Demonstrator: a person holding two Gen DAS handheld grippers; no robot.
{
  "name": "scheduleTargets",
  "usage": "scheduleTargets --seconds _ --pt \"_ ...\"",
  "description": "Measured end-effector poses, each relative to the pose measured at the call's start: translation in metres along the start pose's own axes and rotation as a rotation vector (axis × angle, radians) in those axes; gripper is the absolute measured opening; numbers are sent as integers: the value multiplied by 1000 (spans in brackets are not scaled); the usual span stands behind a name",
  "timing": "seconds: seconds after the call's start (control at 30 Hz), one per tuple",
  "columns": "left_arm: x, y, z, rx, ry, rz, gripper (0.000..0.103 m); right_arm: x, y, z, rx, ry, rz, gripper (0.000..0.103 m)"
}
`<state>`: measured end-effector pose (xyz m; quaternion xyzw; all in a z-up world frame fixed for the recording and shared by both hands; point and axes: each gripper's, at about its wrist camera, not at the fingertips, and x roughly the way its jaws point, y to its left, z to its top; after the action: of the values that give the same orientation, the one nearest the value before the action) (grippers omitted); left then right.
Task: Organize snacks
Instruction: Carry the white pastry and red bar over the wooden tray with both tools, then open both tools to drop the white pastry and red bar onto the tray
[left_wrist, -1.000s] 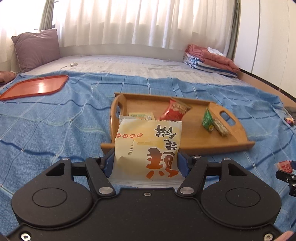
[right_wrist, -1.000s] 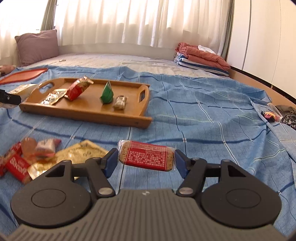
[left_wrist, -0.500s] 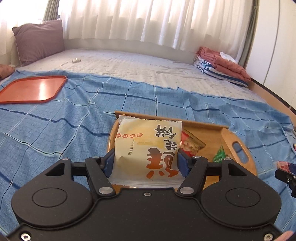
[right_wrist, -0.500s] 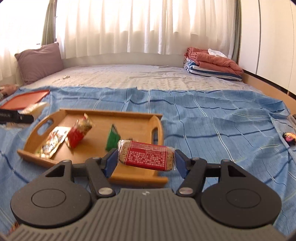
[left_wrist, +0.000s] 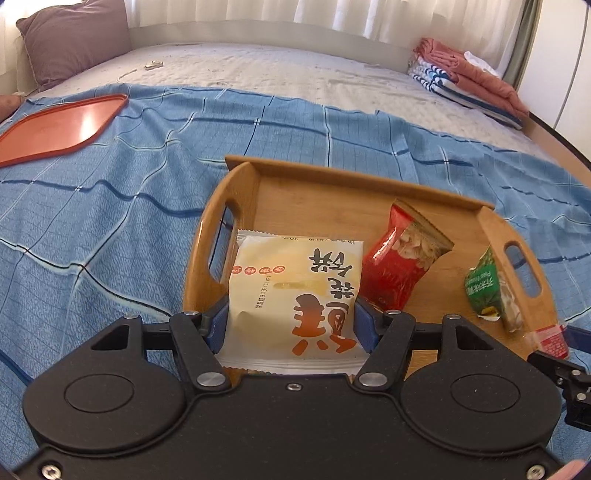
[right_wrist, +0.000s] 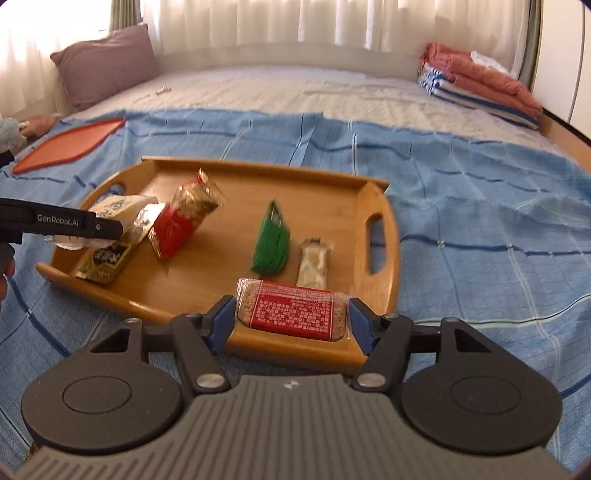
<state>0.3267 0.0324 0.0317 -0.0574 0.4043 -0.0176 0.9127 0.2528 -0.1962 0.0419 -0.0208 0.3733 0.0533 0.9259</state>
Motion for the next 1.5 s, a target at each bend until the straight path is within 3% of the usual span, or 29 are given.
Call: scheduleTargets --seconds 0.27,0.43,0.9,0.97,1.0,1.1,1.5 --pt "8 -2 -1 3 -15 20 64 23 -5 4 45 60 17 68" --pt "13 -8 -5 56 -43 35 64 30 -9 6 71 51 10 68" --pt "18 -13 -6 78 -77 44 65 39 -14 4 85 16 -14 71" --pt "16 -12 -6 61 -82 33 71 38 -15 2 93 0 -7 80" --pt "12 -10 -8 53 -91 22 78 37 -16 1 101 -11 -2 84" --pt "1 -8 -10 57 -124 -5 90 31 -17 -3 123 -36 19 88" --pt "-69 -17 -43 224 -200 -41 98 -12 -8 -24 71 -78 26 96"
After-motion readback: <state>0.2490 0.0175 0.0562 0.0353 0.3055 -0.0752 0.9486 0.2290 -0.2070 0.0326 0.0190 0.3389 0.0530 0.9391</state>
